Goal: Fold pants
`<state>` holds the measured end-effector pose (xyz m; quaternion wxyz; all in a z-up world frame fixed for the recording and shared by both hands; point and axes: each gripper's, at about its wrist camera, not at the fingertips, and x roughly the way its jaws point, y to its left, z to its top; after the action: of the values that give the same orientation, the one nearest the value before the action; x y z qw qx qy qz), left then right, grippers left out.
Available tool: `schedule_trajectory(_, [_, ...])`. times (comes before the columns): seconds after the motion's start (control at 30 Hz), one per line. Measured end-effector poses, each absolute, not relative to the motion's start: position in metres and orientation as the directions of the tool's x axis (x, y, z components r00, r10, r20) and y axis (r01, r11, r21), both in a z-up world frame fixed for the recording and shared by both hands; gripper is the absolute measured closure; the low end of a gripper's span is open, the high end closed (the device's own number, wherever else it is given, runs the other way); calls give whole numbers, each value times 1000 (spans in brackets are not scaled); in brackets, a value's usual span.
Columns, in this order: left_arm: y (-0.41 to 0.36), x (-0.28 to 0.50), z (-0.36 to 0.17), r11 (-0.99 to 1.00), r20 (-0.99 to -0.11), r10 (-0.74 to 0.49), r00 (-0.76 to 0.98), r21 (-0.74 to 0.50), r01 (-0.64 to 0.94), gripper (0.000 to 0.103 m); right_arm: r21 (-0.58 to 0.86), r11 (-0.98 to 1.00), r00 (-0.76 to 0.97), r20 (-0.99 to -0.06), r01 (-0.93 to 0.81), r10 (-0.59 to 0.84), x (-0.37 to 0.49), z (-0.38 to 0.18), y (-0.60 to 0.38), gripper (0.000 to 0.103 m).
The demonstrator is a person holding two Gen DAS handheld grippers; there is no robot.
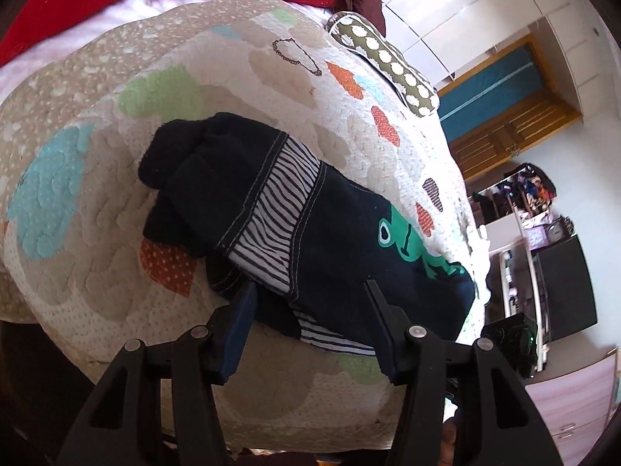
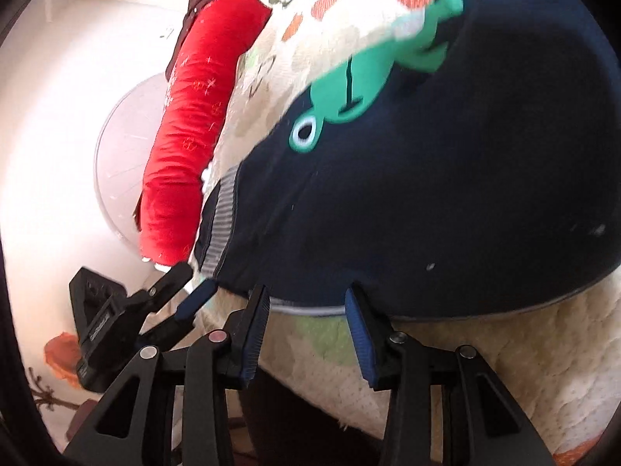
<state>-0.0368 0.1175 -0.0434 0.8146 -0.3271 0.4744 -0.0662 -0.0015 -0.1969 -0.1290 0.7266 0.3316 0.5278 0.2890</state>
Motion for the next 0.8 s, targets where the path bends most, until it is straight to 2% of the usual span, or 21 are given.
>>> schedule_trajectory(0.03, [118,-36,-43,772,-727,-424,541,-602,-204,49,759,646,304,-599,-81,741,-1,-124,-198,68])
schedule_trajectory(0.17, [111,-31,-49,746,-717,-476,510,-636,-197,49,694,712,347,-645,-107,681,4,-115,-199,69])
schedule_trajectory(0.5, [100,-9,-75,735,-739,-502,450,-639,-228,49,743,665,336,-608,-80,720,4,-122,-205,71])
schedule_trajectory(0.53, [99,-5,-77,732,-739,-506,445,-641,-231,52,745,662,334,-606,-80,722,4,-123,-206,71])
schedule_trajectory(0.6, [96,0,-81,734,-749,-503,431,-633,-245,77,748,658,333,-601,-84,726,1,-123,-208,71])
schedule_trajectory(0.63, [95,2,-82,738,-758,-503,416,-627,-250,97,751,655,332,-598,-86,730,1,-122,-209,71])
schedule_trajectory(0.73, [93,-1,-78,747,-762,-488,427,-617,-248,100,759,645,349,-584,-87,733,-3,-118,-212,66])
schedule_trajectory(0.8, [92,-4,-72,752,-760,-476,441,-612,-243,100,779,617,367,-544,-113,754,-3,-112,-211,49])
